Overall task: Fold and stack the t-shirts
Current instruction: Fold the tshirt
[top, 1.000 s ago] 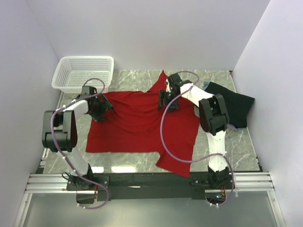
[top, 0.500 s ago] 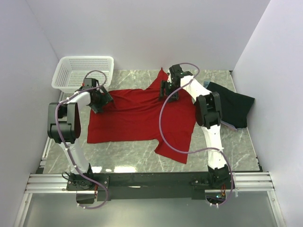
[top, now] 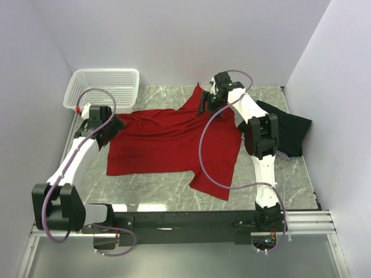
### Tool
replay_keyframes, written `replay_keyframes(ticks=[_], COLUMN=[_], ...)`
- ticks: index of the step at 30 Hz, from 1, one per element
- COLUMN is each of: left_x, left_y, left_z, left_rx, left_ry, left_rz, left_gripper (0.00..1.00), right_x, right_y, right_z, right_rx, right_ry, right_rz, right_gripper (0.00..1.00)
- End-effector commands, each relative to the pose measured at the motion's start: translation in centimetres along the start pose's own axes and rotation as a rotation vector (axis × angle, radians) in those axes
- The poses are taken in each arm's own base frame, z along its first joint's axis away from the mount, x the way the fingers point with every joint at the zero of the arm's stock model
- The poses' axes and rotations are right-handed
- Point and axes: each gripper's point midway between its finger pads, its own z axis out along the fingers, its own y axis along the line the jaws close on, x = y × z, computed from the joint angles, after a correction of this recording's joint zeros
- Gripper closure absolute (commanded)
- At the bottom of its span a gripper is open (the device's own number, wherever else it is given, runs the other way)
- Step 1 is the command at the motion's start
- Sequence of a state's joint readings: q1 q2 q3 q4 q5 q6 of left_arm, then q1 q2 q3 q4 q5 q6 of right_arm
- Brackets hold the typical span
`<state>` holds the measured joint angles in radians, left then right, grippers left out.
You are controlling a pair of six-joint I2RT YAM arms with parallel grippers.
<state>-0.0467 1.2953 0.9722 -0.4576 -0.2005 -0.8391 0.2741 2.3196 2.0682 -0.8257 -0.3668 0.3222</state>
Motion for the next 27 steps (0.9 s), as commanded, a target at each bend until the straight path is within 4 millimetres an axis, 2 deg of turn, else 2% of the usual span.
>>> replay_keyframes(ticks=[1,5,8,9,11,14,18,27], left_x=[3.1,6.5,7.1,7.9,8.1,9.3,9.5,8.7], left_y=[6.9,10.4,11.0,12.1,12.5,14.6,16.3,16.8], left_z=[-0.4,-1.2,-2.1,-2.4,-2.9,-3.1,-2.8,-1.4], left_rx=[-0.272,-0.375,-0.374,-0.399,-0.386,-0.419,-0.425,-0.403], left_ry=[0.035,0.105,0.093,0.102,0.095,0.111,0.101,0.076], left_rz=[-0.065,-0.114,-0.18,-0.193,-0.238,-0.288,-0.358,-0.368], left_gripper=[0.19,0.32,0.43,0.45,0.49,0.5,0.51,0.55], right_x=[-1.9,-1.6,-1.3,-1.2,-0.9,-0.5,-0.2,-0.4], right_y=[1.4,1.9,2.2,2.4,2.4,2.5,2.7,3.3], right_z=[-5.0,-6.3,-6.9,-7.0,-7.2,-7.3,-7.8,-8.8], right_rx=[-0.043,-0.057,-0.07,-0.077,-0.082,-0.09,-0.099,-0.115], right_ry=[-0.088,-0.096,-0.096,-0.094,-0.091,-0.088,-0.09,-0.108], right_rz=[0.013,0.019,0.019,0.02,0.023,0.023,0.023,0.016], right_gripper=[0.28,0.28,0.29,0.29,0.29,0.29,0.29,0.3])
